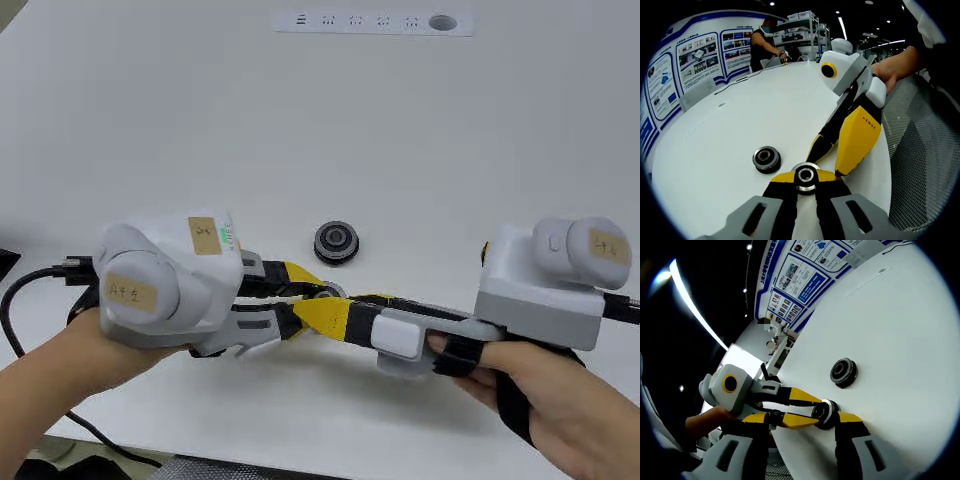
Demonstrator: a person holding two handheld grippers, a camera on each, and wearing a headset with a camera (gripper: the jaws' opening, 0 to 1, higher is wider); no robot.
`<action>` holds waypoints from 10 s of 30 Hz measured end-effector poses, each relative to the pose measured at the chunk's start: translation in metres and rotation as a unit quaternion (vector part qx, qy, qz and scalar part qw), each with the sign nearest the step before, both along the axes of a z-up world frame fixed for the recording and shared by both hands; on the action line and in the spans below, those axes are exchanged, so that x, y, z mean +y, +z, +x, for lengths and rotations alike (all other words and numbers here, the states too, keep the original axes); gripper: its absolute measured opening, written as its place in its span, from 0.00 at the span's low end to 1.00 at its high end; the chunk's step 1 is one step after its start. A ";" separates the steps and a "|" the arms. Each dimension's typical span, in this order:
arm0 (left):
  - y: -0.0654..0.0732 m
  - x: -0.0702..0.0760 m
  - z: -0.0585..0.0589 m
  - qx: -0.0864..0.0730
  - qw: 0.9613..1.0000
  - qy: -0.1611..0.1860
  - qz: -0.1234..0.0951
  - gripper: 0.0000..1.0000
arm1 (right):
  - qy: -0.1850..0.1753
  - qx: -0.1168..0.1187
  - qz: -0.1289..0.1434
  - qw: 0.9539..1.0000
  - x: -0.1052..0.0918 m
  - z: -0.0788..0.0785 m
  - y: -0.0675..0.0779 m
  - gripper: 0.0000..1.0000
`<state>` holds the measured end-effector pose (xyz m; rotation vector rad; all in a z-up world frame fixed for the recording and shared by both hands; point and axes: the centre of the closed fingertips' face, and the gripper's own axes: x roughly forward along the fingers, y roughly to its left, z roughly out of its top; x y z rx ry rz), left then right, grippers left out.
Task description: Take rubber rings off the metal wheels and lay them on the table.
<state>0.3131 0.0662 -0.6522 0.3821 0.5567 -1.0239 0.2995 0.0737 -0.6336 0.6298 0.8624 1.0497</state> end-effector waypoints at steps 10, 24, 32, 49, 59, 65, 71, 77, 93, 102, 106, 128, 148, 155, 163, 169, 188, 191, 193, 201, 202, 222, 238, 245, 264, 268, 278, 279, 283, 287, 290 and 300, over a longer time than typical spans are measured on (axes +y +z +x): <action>0.000 0.000 0.000 0.001 1.000 0.007 -0.003 0.12 | -0.018 0.029 0.021 0.999 -0.005 -0.003 0.000 0.52; 0.000 0.001 0.000 0.002 1.000 0.009 -0.005 0.12 | -0.033 0.028 0.031 0.999 -0.011 0.003 0.001 0.43; 0.000 0.001 0.000 0.002 1.000 0.009 -0.005 0.12 | -0.033 0.030 0.017 0.999 -0.011 0.005 -0.005 0.36; 0.000 0.000 0.000 0.001 1.000 0.012 -0.005 0.12 | -0.066 0.027 -0.050 0.996 -0.020 0.016 -0.028 0.05; 0.000 0.001 0.000 0.000 1.000 0.017 -0.002 0.12 | -0.074 0.036 -0.062 0.995 -0.022 0.017 -0.027 0.02; 0.000 0.001 0.000 0.000 1.000 0.020 -0.002 0.12 | -0.075 0.038 -0.074 0.994 -0.021 0.017 -0.026 0.02; 0.000 0.001 0.000 -0.001 1.000 0.024 -0.003 0.12 | -0.072 0.034 -0.087 0.993 -0.021 0.016 -0.024 0.01; 0.000 0.000 0.000 0.000 1.000 0.023 -0.001 0.12 | -0.062 0.023 -0.094 0.993 -0.019 0.015 -0.023 0.00; 0.000 0.000 -0.001 -0.011 1.000 0.026 -0.003 0.12 | -0.042 0.005 -0.098 0.994 -0.013 0.012 -0.019 0.00; 0.000 0.000 -0.001 -0.009 1.000 0.028 -0.005 0.12 | -0.040 0.006 -0.094 0.995 -0.010 0.011 -0.017 0.00; 0.000 0.000 -0.001 -0.009 1.000 0.028 -0.006 0.12 | -0.043 0.005 -0.091 0.995 -0.011 0.011 -0.016 0.00; 0.000 0.000 -0.003 -0.011 0.999 0.030 -0.008 0.12 | -0.041 0.009 -0.080 0.996 -0.009 0.005 -0.010 0.00; 0.000 0.000 -0.006 -0.015 0.999 0.036 -0.005 0.13 | -0.065 0.051 -0.057 0.995 -0.009 0.002 -0.008 0.01; 0.001 0.000 -0.005 -0.018 0.999 0.037 0.001 0.15 | -0.065 0.053 -0.058 0.995 -0.008 0.002 -0.010 0.01; 0.003 0.001 -0.006 -0.016 0.999 0.039 0.007 0.15 | -0.069 0.055 -0.060 0.994 -0.009 0.002 -0.010 0.01; 0.008 0.006 -0.010 -0.016 0.999 0.043 0.004 0.15 | -0.066 0.058 -0.054 0.995 -0.005 0.001 -0.007 0.01; 0.036 0.019 -0.002 -0.043 0.994 0.096 -0.038 0.27 | -0.116 0.055 -0.031 0.991 -0.029 0.028 0.009 0.01; 0.040 0.019 0.001 -0.048 0.992 0.105 -0.043 0.32 | -0.135 0.055 -0.038 0.989 -0.042 0.036 0.005 0.01; 0.041 0.019 0.002 -0.051 0.992 0.106 -0.043 0.35 | -0.145 0.055 -0.044 0.987 -0.050 0.040 0.002 0.01; 0.043 0.021 0.006 -0.047 0.988 0.128 -0.066 0.37 | -0.194 0.066 -0.106 0.973 -0.088 0.047 -0.022 0.01; 0.043 0.021 0.005 -0.047 0.989 0.128 -0.065 0.37 | -0.198 0.064 -0.110 0.972 -0.091 0.047 -0.024 0.01; 0.048 0.018 0.004 -0.051 0.987 0.129 -0.080 0.39 | -0.243 0.058 -0.176 0.952 -0.126 0.046 -0.037 0.03; 0.045 0.018 0.004 -0.047 0.988 0.128 -0.078 0.39 | -0.246 0.014 -0.167 0.955 -0.123 0.051 -0.023 0.14; 0.039 0.018 0.004 -0.043 0.989 0.124 -0.064 0.39 | -0.226 -0.005 -0.071 0.971 -0.094 0.055 0.003 0.19; 0.013 0.006 0.002 -0.009 0.995 0.089 -0.037 0.28 | -0.134 0.011 0.049 0.990 -0.044 0.034 0.023 0.42; 0.011 0.003 0.001 -0.006 0.996 0.082 -0.034 0.27 | -0.104 0.003 0.039 0.994 -0.037 0.025 0.018 0.47; 0.004 0.000 -0.001 0.010 0.996 0.082 -0.034 0.20 | -0.054 0.001 0.033 0.998 -0.024 0.006 0.012 0.52; 0.003 0.000 -0.002 0.011 0.996 0.082 -0.034 0.20 | -0.050 0.000 0.032 0.998 -0.023 0.005 0.011 0.52; 0.002 0.000 -0.002 0.016 0.996 0.085 -0.038 0.20 | -0.039 0.000 0.030 0.999 -0.018 0.000 0.009 0.53; 0.002 0.000 0.000 0.015 0.996 0.084 -0.036 0.19 | -0.033 0.003 0.030 0.999 -0.015 -0.003 0.008 0.53; 0.002 0.000 0.000 0.015 0.996 0.083 -0.037 0.18 | -0.031 0.004 0.028 0.999 -0.013 -0.004 0.006 0.53; 0.001 -0.001 0.000 0.010 0.997 0.074 -0.027 0.18 | -0.029 0.006 0.027 0.999 -0.011 -0.005 0.005 0.54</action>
